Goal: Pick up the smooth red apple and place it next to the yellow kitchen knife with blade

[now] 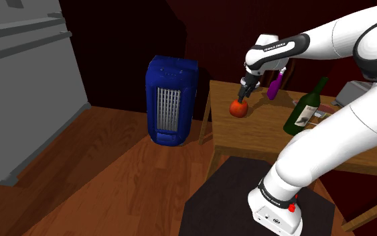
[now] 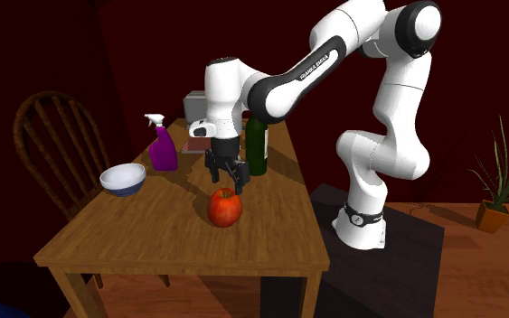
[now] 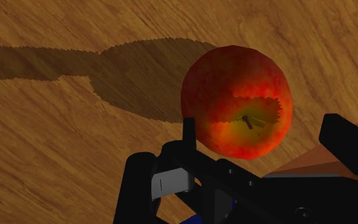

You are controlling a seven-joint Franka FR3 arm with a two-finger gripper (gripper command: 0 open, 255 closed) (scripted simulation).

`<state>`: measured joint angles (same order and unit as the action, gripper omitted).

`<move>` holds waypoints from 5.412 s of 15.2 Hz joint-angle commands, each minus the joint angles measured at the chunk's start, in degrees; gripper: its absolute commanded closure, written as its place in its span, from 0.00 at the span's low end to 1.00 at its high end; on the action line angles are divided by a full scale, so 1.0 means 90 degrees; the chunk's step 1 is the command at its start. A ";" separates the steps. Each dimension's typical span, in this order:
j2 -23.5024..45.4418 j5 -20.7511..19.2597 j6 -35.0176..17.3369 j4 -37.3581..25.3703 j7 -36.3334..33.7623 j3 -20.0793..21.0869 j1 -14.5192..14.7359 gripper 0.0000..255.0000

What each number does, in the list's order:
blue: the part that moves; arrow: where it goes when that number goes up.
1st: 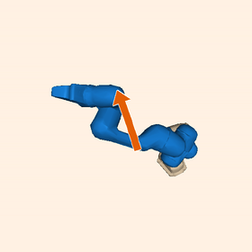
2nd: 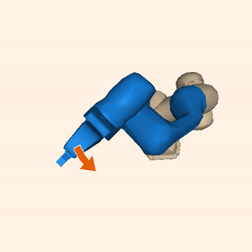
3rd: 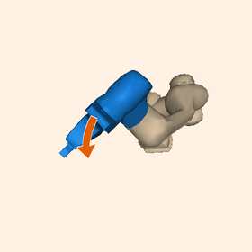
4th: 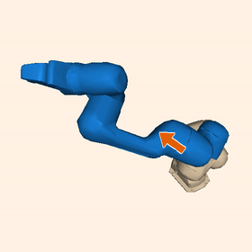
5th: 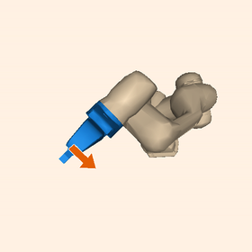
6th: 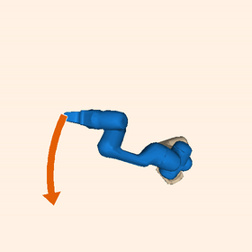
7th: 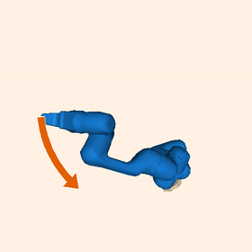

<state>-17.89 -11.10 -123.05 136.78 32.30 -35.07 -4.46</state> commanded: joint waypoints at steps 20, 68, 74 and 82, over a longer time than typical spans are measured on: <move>-0.0172 -0.0030 0.0445 -0.0286 -0.0047 0.0096 -0.0013 1.00; 0.0745 0.0371 0.3001 -0.3925 0.3373 -0.2258 -0.0450 1.00; 0.2683 0.2067 0.3205 -0.5059 0.5407 -0.3587 -0.0983 1.00; 0.2489 0.1891 0.2482 -0.4271 0.5307 -0.3470 -0.0931 1.00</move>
<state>4.39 5.81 -100.03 97.74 79.92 -66.30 -12.79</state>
